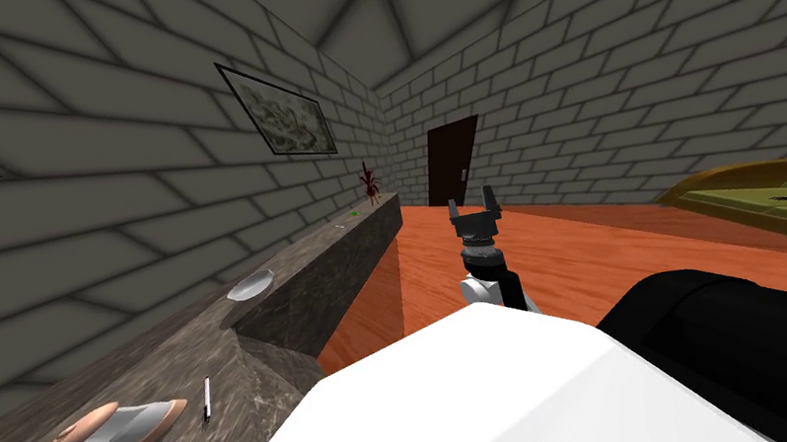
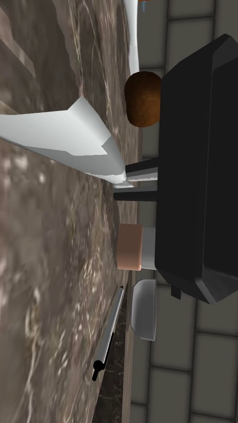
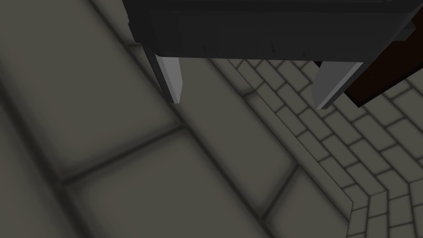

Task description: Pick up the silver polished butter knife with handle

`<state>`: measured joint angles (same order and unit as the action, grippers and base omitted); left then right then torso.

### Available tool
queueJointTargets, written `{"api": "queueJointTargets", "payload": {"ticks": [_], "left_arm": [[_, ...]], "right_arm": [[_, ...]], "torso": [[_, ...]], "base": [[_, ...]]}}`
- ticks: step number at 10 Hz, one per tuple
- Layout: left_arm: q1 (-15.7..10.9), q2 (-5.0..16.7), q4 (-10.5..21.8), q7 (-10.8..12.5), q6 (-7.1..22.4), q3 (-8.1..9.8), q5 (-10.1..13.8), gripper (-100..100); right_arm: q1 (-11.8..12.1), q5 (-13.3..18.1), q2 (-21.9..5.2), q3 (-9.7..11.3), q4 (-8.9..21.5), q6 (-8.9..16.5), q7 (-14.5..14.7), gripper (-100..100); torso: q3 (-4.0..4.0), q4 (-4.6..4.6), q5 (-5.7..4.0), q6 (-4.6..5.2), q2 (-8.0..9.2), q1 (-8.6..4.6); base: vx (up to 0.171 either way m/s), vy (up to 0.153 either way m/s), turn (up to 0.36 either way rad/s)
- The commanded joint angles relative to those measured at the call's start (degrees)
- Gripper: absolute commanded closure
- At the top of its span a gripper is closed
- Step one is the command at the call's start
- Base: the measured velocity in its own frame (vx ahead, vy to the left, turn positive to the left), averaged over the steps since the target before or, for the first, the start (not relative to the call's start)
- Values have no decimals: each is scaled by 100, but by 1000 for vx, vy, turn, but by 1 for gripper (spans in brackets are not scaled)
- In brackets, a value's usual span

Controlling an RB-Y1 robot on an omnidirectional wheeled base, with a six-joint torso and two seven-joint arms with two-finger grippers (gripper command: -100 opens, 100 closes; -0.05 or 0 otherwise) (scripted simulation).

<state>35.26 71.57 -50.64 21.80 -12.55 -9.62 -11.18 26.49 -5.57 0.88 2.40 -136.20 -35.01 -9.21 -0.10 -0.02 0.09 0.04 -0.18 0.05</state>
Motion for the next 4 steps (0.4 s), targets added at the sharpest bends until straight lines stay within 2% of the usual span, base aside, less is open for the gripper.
{"api": "queueJointTargets", "payload": {"ticks": [1, 2, 3, 4], "left_arm": [[45, 10, -3, -286, -92, 42, 250, 100], [45, 10, -3, -361, -92, 42, 250, 100], [34, 6, 6, -286, -88, 34, 216, 100], [37, 6, 2, -308, -90, 37, 224, 0]], "right_arm": [[0, 0, 0, 0, 0, 0, 0, 0], [0, 0, 0, 0, 0, 0, 0, 0], [0, 0, 0, 0, 0, 0, 0, 0], [0, 0, 0, 0, 0, 0, 0, 0]], "torso": [[0, 0, 0, 0, 0, 0], [-1, -1, -2, -5, -2, -3], [-1, -1, -2, -1, -1, -3], [2, 0, -1, 1, 6, 1]], "base": [[59, -22, 106], [50, -19, 65], [17, -7, 8], [0, 0, 0]]}}
